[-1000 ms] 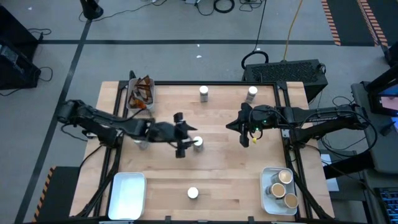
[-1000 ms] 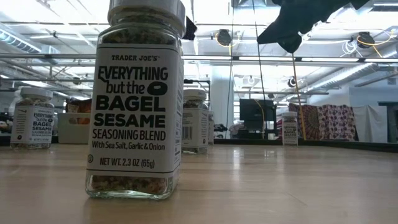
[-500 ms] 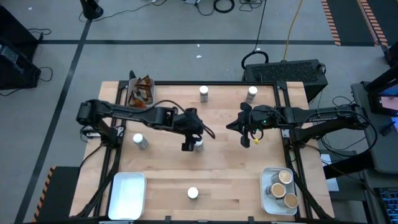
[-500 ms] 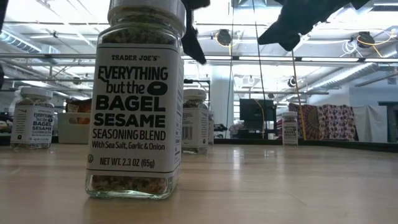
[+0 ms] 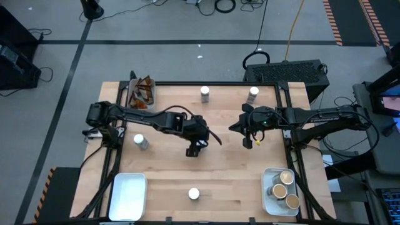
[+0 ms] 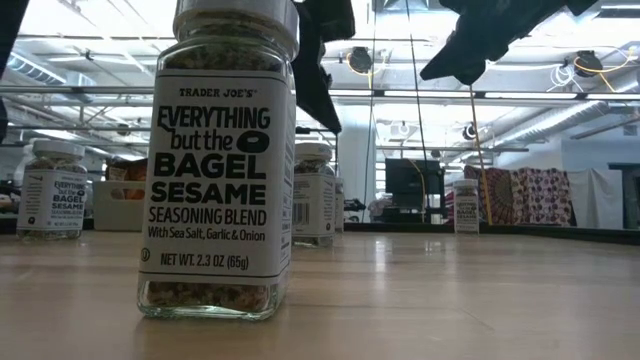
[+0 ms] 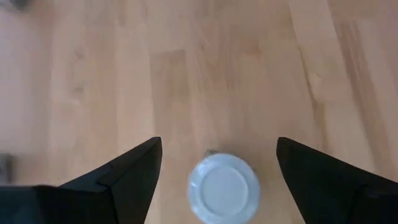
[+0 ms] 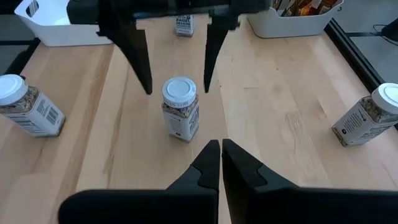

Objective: Sort spices by type
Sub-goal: Put the white seasoning bottle into the bottom left white bin

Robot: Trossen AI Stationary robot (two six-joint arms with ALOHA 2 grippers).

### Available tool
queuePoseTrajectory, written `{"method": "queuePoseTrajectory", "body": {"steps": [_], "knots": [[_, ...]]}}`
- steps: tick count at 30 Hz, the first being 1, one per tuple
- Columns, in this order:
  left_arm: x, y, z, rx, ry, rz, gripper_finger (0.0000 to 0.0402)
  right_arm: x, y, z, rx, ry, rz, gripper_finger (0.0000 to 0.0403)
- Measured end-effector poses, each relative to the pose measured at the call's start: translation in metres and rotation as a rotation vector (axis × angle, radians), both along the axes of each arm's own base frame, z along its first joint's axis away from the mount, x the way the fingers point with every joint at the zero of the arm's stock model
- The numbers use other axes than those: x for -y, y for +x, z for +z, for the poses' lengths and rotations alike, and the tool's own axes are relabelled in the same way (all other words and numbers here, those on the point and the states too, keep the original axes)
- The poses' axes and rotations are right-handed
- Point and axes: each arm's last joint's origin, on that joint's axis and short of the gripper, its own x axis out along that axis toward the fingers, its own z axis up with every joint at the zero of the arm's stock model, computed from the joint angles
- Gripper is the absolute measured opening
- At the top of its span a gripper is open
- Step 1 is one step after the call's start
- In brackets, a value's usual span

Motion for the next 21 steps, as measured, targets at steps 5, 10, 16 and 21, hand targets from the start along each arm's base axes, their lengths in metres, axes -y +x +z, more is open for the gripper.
{"method": "queuePoseTrajectory", "body": {"steps": [5,10,16,21], "knots": [[-0.002,0.004,-0.011,-0.034,-0.039,0.027,0.0321,0.000,0.000,0.000,0.000,0.001,0.000,0.0000],[-0.001,0.009,-0.027,-0.074,-0.037,0.027,0.0321,0.000,0.000,0.000,0.000,0.001,-0.001,0.0000],[-0.001,0.012,-0.036,-0.101,-0.036,0.027,0.0321,0.000,0.000,0.000,-0.001,0.000,-0.001,0.0000],[-0.001,0.009,-0.040,-0.144,-0.033,0.028,0.0321,0.000,0.000,0.000,-0.005,-0.001,0.000,0.0000]]}}
